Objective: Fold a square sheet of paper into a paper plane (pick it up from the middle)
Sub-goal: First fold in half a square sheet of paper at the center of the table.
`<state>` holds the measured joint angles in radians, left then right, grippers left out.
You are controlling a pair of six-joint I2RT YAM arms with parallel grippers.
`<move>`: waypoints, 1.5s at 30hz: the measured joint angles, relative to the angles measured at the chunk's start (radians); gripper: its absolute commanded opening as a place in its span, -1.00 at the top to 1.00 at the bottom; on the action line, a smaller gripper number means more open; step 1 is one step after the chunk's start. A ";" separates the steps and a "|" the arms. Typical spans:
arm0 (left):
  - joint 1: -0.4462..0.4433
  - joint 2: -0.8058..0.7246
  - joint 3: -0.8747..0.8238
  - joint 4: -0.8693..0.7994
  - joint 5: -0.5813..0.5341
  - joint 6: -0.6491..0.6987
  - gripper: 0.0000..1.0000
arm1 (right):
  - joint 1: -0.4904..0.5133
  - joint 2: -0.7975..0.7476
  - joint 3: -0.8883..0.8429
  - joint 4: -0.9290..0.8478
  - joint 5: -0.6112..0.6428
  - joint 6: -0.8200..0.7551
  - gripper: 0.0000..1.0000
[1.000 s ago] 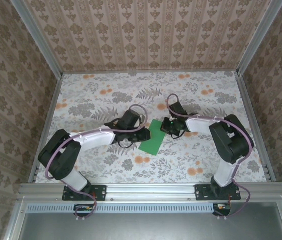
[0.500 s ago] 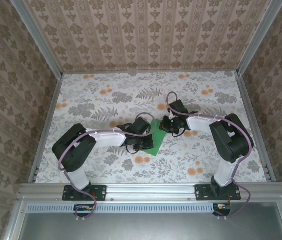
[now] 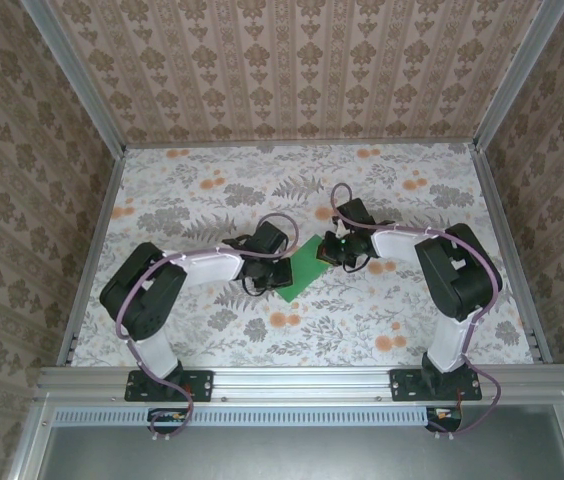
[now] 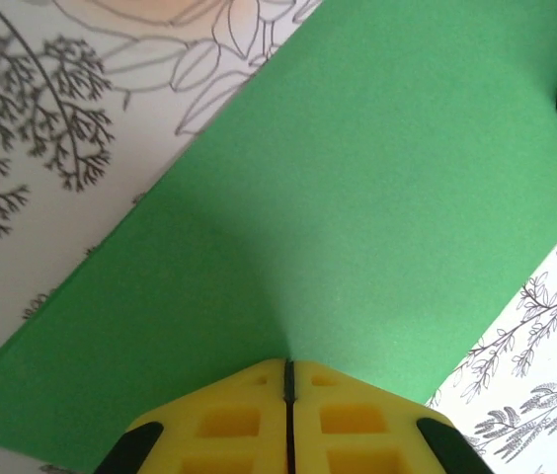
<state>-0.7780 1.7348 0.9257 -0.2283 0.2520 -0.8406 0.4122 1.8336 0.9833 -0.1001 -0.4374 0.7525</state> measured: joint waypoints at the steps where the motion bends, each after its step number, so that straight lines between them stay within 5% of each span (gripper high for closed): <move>1: -0.002 -0.003 0.000 0.000 0.002 0.005 0.83 | 0.000 -0.003 -0.008 0.013 -0.017 -0.004 1.00; 16: -0.078 -0.008 0.000 0.111 0.059 -0.005 0.87 | 0.005 -0.080 -0.147 0.062 -0.147 -0.028 1.00; 45: -0.072 0.055 0.008 0.124 0.072 -0.021 0.93 | 0.026 -0.024 -0.150 0.128 -0.151 -0.043 1.00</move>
<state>-0.8501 1.7897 0.9340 -0.1047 0.3244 -0.8616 0.4381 1.8095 0.8333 0.0277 -0.5884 0.7094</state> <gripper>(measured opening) 0.048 0.061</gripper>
